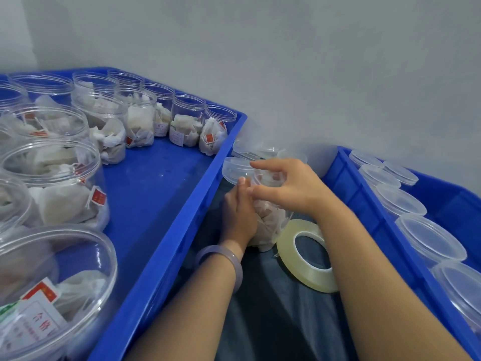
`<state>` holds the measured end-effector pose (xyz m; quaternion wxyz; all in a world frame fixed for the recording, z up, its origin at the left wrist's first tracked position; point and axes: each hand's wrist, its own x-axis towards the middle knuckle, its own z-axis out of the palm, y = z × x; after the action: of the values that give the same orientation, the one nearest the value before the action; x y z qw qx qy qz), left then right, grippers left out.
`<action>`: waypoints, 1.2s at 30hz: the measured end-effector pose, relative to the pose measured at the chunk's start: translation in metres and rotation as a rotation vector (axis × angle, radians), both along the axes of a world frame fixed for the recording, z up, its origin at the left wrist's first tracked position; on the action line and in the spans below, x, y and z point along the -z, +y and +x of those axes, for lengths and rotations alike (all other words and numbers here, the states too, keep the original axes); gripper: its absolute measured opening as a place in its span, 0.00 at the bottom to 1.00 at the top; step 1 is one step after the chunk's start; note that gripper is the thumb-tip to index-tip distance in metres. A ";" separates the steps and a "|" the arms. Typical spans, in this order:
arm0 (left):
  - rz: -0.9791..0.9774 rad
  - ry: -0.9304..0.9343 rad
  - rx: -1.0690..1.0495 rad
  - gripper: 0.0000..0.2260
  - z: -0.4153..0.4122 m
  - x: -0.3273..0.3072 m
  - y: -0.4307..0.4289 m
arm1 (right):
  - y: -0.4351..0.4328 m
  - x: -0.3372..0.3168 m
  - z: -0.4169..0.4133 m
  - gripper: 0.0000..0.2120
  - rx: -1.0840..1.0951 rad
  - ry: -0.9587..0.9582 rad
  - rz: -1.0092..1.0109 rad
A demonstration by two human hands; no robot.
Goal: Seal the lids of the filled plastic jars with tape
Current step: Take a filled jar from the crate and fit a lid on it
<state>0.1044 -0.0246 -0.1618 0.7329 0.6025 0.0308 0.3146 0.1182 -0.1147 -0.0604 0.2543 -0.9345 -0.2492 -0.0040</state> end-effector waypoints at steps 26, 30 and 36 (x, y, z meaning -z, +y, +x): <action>-0.042 0.073 0.006 0.19 0.004 0.008 0.004 | 0.005 -0.040 0.004 0.44 -0.012 -0.162 0.201; -0.028 0.041 0.010 0.17 0.001 0.006 0.006 | -0.003 -0.014 -0.001 0.50 -0.018 0.079 -0.104; -0.024 0.071 -0.012 0.16 -0.003 0.004 0.003 | -0.006 0.002 -0.005 0.45 -0.055 0.039 -0.037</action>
<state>0.1017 -0.0213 -0.1656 0.7367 0.6042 0.0642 0.2968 0.1131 -0.1205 -0.0620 0.2417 -0.9317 -0.2699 0.0259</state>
